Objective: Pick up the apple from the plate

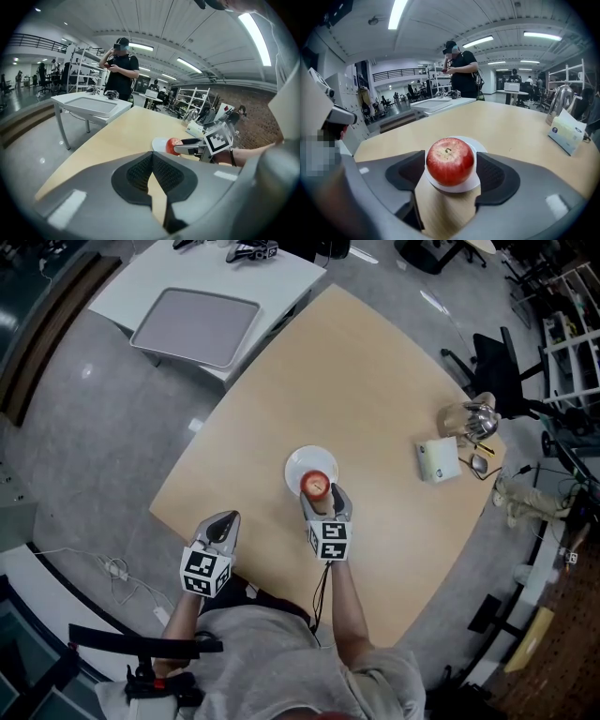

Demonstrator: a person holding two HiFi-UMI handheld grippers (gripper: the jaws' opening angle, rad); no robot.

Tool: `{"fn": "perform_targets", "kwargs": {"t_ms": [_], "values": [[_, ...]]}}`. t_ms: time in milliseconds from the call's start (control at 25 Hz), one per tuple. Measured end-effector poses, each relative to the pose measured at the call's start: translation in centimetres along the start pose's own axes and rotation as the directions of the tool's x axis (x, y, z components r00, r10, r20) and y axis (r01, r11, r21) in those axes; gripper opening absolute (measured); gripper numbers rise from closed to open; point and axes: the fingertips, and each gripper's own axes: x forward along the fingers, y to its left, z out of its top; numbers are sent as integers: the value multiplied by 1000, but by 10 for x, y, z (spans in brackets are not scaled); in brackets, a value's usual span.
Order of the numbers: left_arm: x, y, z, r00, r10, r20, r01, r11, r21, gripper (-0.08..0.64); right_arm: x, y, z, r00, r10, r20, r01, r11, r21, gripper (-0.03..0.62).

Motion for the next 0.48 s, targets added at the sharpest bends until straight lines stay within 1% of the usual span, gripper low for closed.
{"fn": "perform_targets", "kwargs": {"t_ms": [160,480], "values": [[-1,2,-1,1000,7,-7,-7,1000,-6,20,5,0,-3,1000,1,-13,-1,1000,-2,345],[-1,3,-1,1000,11,-16,-11,1000,-10,20,9,5,-4,999,29,-24,-28,1000,7,356]]}}
